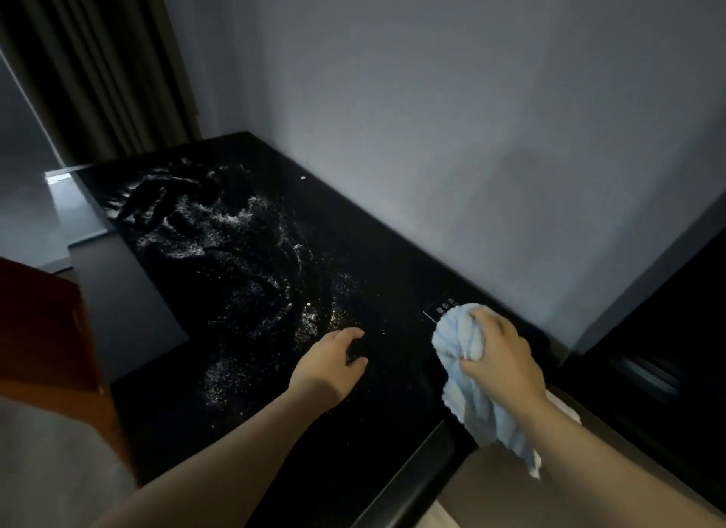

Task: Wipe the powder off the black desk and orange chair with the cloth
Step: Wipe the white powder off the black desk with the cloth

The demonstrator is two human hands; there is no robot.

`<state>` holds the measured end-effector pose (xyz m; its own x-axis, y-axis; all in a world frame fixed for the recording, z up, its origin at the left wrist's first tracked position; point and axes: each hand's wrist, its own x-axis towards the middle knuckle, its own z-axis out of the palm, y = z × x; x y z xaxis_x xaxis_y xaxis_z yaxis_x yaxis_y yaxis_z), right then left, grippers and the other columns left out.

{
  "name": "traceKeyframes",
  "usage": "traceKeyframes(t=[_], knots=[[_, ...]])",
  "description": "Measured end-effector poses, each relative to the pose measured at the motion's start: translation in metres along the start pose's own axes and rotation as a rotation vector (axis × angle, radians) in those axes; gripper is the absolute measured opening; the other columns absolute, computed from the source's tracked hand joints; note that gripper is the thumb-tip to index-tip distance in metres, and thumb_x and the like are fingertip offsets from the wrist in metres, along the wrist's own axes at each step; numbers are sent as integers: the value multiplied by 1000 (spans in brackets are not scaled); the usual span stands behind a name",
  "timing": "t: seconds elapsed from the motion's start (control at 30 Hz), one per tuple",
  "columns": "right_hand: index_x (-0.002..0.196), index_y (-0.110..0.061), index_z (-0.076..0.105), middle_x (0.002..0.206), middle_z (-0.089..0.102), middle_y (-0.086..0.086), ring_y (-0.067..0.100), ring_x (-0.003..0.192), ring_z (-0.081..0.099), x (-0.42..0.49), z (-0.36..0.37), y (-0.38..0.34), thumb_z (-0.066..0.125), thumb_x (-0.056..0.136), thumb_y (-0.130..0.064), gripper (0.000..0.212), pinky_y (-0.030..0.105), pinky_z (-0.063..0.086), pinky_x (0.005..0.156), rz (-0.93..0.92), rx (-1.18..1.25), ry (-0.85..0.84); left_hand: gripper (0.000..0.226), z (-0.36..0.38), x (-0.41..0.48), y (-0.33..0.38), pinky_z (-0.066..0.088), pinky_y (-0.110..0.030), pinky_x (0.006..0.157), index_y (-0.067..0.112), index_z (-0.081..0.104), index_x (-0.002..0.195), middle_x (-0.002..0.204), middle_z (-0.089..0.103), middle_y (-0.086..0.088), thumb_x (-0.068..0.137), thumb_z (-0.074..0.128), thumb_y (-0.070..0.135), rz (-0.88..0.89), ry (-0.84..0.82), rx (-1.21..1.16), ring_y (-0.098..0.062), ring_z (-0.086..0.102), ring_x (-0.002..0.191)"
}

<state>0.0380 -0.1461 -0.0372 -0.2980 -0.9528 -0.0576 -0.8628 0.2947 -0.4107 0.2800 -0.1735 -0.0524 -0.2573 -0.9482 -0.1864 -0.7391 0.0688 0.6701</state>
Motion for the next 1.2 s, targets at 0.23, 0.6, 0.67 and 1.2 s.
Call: traceKeyframes(t=[0.23,0.6,0.67,1.2], knots=[[140,-47,-9,151,-28,-3,38,139,-11,19,64,27,55,69,-74,100,59,16,108,-32,-222,-178,65,55,35,9,5,-45,117,35,18,147,158,10,3,91,48,46,78,-28,437,-18,-4,146],[120,-26,57,138,41,9,38,113,44,126,48,69,56,78,-32,43,45,40,92,73,-183,301,84,68,74,2,2,-56,113,40,-3,147,158,-11,4,82,40,72,-100,-168,574,-28,-17,143],[111,-21,62,125,51,11,39,105,48,111,53,61,59,76,-27,36,46,43,87,31,-167,299,87,66,76,0,2,-57,113,40,-4,147,158,-13,3,79,38,76,-145,-246,563,-29,-18,143],[103,-28,61,108,61,9,35,82,56,38,81,37,63,61,-31,42,44,48,64,-295,-172,170,80,57,79,-2,6,-55,114,42,3,147,158,-8,4,82,39,71,-125,-308,529,-30,-11,144]])
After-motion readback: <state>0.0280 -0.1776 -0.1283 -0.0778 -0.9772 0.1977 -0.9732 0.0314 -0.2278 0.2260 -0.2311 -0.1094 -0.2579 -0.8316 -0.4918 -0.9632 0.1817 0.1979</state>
